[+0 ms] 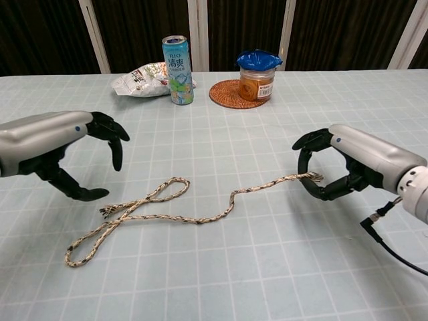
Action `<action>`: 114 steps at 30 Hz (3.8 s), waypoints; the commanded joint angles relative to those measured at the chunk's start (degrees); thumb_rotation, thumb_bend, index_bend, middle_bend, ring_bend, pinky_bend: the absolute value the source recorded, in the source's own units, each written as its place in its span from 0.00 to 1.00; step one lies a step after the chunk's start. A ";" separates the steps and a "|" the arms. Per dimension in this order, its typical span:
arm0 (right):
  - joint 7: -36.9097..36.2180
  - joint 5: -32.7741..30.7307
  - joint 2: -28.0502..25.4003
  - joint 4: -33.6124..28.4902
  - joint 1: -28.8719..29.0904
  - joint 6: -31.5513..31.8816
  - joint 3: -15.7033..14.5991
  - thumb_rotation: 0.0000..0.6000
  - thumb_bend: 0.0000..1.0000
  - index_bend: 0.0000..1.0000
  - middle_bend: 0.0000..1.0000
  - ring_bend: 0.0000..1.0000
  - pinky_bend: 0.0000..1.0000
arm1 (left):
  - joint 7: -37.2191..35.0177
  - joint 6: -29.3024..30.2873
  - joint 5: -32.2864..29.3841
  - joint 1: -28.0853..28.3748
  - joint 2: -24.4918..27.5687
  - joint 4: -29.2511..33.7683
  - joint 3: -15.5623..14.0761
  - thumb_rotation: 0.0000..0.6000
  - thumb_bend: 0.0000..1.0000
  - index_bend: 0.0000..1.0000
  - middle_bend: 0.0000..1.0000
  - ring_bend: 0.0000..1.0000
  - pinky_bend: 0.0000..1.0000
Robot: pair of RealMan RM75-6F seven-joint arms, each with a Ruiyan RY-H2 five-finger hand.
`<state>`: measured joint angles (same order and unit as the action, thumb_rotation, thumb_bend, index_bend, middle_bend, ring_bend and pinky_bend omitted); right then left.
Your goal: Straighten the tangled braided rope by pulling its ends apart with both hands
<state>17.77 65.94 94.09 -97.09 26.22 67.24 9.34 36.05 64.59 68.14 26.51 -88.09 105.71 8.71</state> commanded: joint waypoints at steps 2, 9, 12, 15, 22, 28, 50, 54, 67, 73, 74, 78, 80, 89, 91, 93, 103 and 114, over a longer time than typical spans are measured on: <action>0.38 -0.77 -0.10 -0.44 -0.01 0.22 0.31 1.00 0.50 0.61 0.21 0.00 0.00 | 2.18 -0.04 -2.73 1.50 -2.43 -0.10 0.08 1.00 0.33 0.49 0.17 0.00 0.00; 0.73 -1.74 -0.39 -1.07 -0.01 0.50 0.65 1.00 0.50 0.61 0.21 0.00 0.00 | 4.83 0.58 -6.62 2.85 -4.84 -0.61 -0.61 1.00 0.33 0.50 0.16 0.00 0.00; 0.91 -1.99 -0.56 -1.26 -0.04 0.65 0.65 1.00 0.50 0.61 0.21 0.00 0.00 | 5.19 1.03 -7.23 3.08 -5.06 -0.64 -1.17 1.00 0.33 0.50 0.16 0.00 0.00; 1.00 -2.08 -0.77 -1.34 -0.09 0.78 0.62 1.00 0.50 0.61 0.21 0.00 0.00 | 5.13 1.74 -7.02 3.08 -4.67 -0.82 -1.56 1.00 0.33 0.50 0.16 0.00 0.00; 0.96 -2.60 -0.81 -1.49 -0.09 0.90 0.67 1.00 0.50 0.61 0.21 0.00 0.00 | 4.25 3.19 -7.69 2.97 -3.48 -1.47 -1.68 1.00 0.33 0.51 0.17 0.00 0.00; 1.29 -2.68 -0.57 -1.51 0.02 0.99 0.52 1.00 0.50 0.61 0.21 0.00 0.00 | 3.80 3.40 -8.82 2.98 -3.38 -2.55 -2.12 1.00 0.34 0.51 0.17 0.00 0.00; 0.31 -2.97 -1.02 -0.60 0.04 0.68 0.43 1.00 0.51 0.61 0.21 0.00 0.00 | 4.45 3.45 -12.29 5.22 -8.13 -6.95 -2.60 1.00 0.34 0.51 0.17 0.00 0.00; 0.11 -2.99 -1.20 -0.59 0.02 0.67 0.46 1.00 0.51 0.61 0.21 0.00 0.00 | 4.55 3.69 -12.72 5.43 -8.63 -7.83 -2.56 1.00 0.34 0.51 0.17 0.00 0.00; -0.22 -2.94 -1.31 -0.34 0.01 0.65 0.37 1.00 0.51 0.61 0.21 0.00 0.00 | 3.83 4.47 -12.78 5.51 -8.97 -9.76 -2.50 1.00 0.34 0.51 0.17 0.00 0.00; -0.17 -2.95 -1.22 -0.16 -0.01 0.63 0.20 1.00 0.51 0.61 0.21 0.00 0.00 | 3.33 4.15 -13.43 5.76 -9.92 -10.50 -2.24 1.00 0.37 0.52 0.18 0.00 0.00; -0.17 -2.94 -1.20 -0.13 -0.01 0.64 0.19 1.00 0.51 0.61 0.21 0.00 0.00 | 3.24 4.15 -13.45 5.80 -10.11 -10.55 -2.21 1.00 0.37 0.52 0.18 0.00 0.00; -0.15 -3.06 -1.24 -0.02 -0.02 0.65 0.25 1.00 0.51 0.61 0.21 0.00 0.00 | 2.71 4.33 -12.92 5.90 -10.64 -10.53 -2.16 1.00 0.38 0.52 0.18 0.00 0.00; -0.13 -3.11 -1.31 0.04 -0.03 0.63 0.23 1.00 0.51 0.61 0.21 0.00 0.00 | 2.46 4.46 -12.56 5.88 -10.76 -10.59 -2.24 1.00 0.38 0.52 0.18 0.00 0.00; -0.06 -3.08 -1.29 0.04 0.08 0.55 0.25 1.00 0.51 0.61 0.21 0.00 0.00 | 1.92 4.51 -12.02 5.83 -11.06 -11.23 -2.59 1.00 0.45 0.56 0.20 0.01 0.00; -0.06 -3.10 -1.33 -0.02 0.10 0.57 0.33 1.00 0.51 0.61 0.21 0.00 0.00 | 1.98 4.52 -12.22 5.81 -11.15 -11.48 -2.59 1.00 0.45 0.56 0.20 0.01 0.00; -0.02 -3.12 -1.39 0.00 0.10 0.62 0.36 1.00 0.51 0.61 0.21 0.00 0.00 | 2.02 4.51 -12.43 5.79 -11.21 -11.76 -2.55 1.00 0.45 0.56 0.20 0.01 0.00; -0.12 -3.20 -1.64 0.29 -0.12 0.62 0.06 1.00 0.51 0.61 0.21 0.00 0.00 | 0.99 4.64 -12.43 5.56 -11.37 -12.57 -2.28 1.00 0.53 0.60 0.21 0.01 0.00; -0.18 -3.17 -4.06 -0.82 -0.31 1.17 0.99 1.00 0.51 0.61 0.21 0.00 0.00 | -1.10 6.22 -10.54 4.71 -6.60 -9.93 -0.97 1.00 0.53 0.61 0.22 0.01 0.00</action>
<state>17.66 62.79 90.39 -97.68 25.96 68.32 10.15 35.54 70.46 57.13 31.47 -95.71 94.93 7.36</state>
